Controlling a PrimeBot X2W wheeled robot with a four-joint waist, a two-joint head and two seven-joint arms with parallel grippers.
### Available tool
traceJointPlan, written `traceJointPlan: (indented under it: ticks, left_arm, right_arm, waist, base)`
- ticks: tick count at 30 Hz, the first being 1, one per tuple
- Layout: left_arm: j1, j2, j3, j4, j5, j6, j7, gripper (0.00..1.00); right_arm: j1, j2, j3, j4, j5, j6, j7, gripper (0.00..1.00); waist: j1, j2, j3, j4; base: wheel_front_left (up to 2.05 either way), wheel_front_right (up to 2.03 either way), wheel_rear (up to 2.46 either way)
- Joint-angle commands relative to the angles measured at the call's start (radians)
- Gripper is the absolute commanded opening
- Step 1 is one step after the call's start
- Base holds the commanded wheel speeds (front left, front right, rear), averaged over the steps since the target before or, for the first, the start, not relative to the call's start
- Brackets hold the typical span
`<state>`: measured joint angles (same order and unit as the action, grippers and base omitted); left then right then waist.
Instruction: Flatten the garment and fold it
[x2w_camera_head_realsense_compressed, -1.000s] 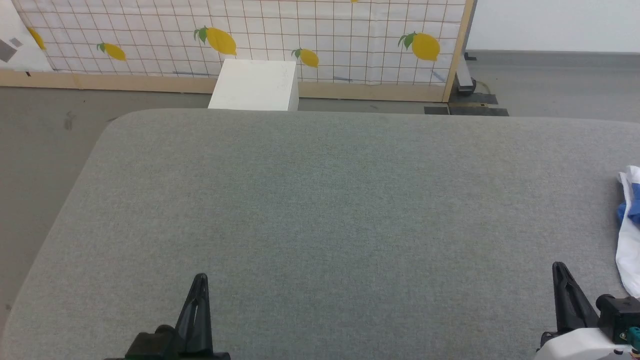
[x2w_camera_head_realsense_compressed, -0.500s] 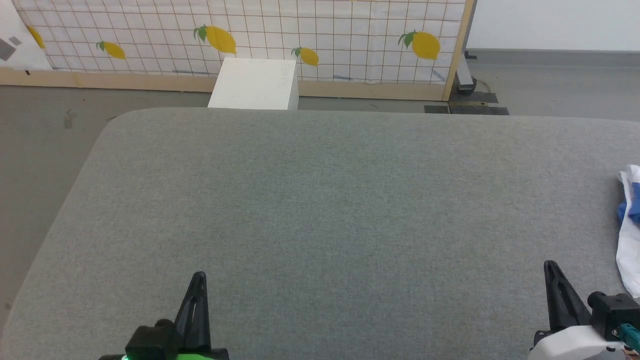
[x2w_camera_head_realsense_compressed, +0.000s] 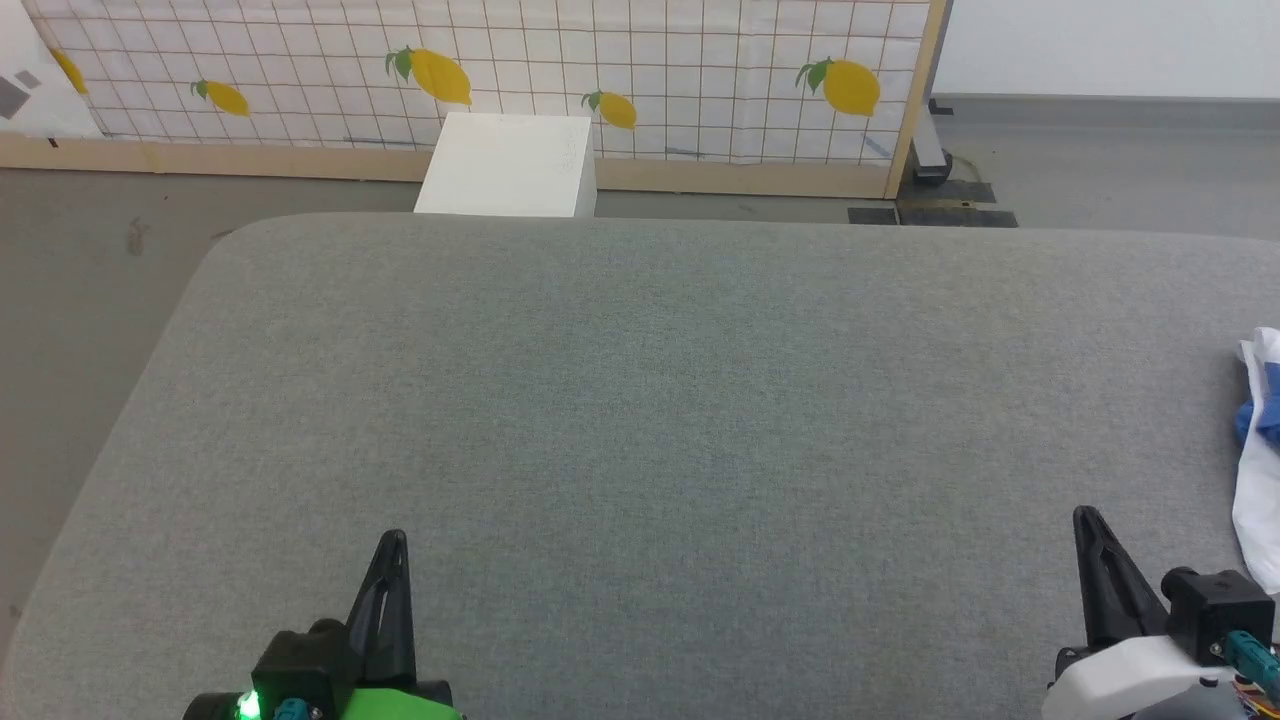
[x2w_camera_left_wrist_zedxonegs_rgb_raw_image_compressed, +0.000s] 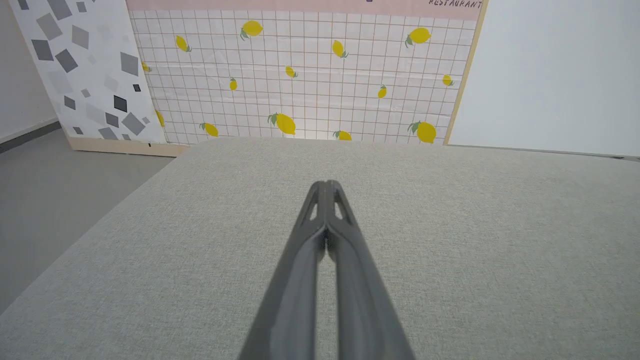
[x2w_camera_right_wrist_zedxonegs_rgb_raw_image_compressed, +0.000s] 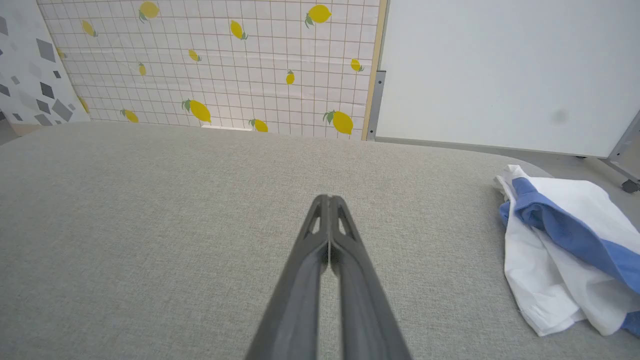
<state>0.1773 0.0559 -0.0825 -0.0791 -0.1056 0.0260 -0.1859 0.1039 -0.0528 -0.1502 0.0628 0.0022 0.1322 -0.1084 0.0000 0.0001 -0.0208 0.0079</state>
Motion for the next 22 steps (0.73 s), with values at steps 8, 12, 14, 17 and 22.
traceJointPlan:
  ticks: [8, 12, 14, 17, 22]
  left_arm:
    - [-0.034, -0.002, 0.010, 0.011, 0.015, -0.007, 0.021, 0.00]
    - [-0.041, -0.002, 0.014, 0.014, 0.019, -0.008, 0.030, 0.00]
    - [-0.044, -0.002, 0.016, 0.016, 0.022, -0.009, 0.034, 0.00]
    - [-0.049, -0.002, 0.018, 0.018, 0.025, -0.009, 0.039, 0.00]
    - [-0.058, -0.003, 0.023, 0.022, 0.031, -0.011, 0.050, 0.00]
  right_arm:
    - [-0.023, 0.001, 0.018, -0.012, -0.001, -0.001, 0.013, 0.00]
    - [-0.027, 0.001, 0.025, -0.014, -0.001, -0.001, 0.018, 0.00]
    - [-0.029, 0.001, 0.028, -0.015, -0.001, -0.001, 0.020, 0.00]
    - [-0.032, 0.001, 0.033, -0.017, -0.001, -0.001, 0.023, 0.00]
    - [-0.037, 0.001, 0.041, -0.020, -0.001, -0.001, 0.029, 0.00]
  waist:
    - [0.0000, -0.0001, 0.002, -0.001]
    - [0.0000, -0.0001, 0.003, -0.001]
    - [0.0000, -0.0001, 0.003, -0.001]
    - [0.0000, -0.0001, 0.004, -0.002]
    - [0.0000, -0.0001, 0.005, -0.002]
  base:
    - [0.00, 0.00, 0.00]
    - [0.00, 0.00, 0.00]
    - [0.00, 0.00, 0.00]
    - [0.00, 0.00, 0.00]
    - [0.00, 0.00, 0.00]
